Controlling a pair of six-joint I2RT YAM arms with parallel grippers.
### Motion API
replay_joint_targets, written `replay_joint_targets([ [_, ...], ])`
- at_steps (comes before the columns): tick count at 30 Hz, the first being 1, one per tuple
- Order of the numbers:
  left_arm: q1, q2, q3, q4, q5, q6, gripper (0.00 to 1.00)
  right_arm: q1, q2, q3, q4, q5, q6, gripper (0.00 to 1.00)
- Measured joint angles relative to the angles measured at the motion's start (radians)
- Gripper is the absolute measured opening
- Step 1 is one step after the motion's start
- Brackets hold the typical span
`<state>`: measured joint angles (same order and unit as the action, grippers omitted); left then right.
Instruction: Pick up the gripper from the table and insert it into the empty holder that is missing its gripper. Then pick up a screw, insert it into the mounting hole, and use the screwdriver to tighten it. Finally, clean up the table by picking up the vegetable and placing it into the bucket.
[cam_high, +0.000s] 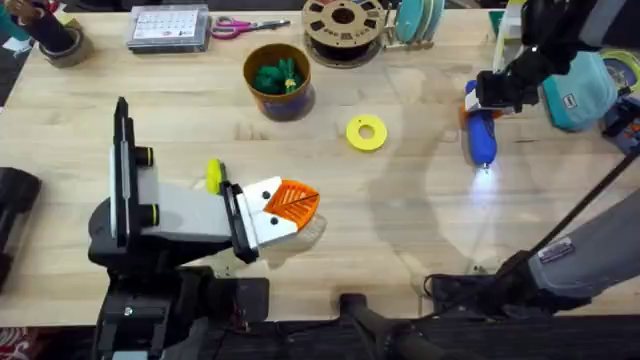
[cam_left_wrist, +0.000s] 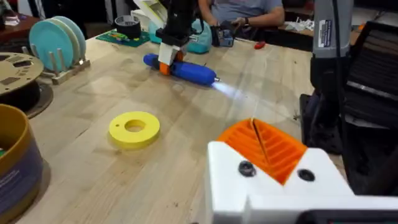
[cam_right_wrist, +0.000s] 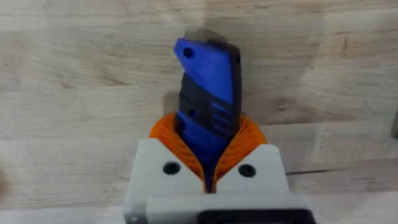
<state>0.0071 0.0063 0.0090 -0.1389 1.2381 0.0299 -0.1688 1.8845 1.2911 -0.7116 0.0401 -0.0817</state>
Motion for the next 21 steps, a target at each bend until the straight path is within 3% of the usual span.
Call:
replay_joint_targets([
  [11,0.000,0.000,0.000,0.000,0.000,0.000,0.004,0.019,-0.167,0.162,0.003,-0.009,0.033,0.025],
  [21,0.000,0.000,0.000,0.000,0.000,0.023,0.004,0.144,-0.317,0.332,0.106,-0.011,0.064,0.025],
])
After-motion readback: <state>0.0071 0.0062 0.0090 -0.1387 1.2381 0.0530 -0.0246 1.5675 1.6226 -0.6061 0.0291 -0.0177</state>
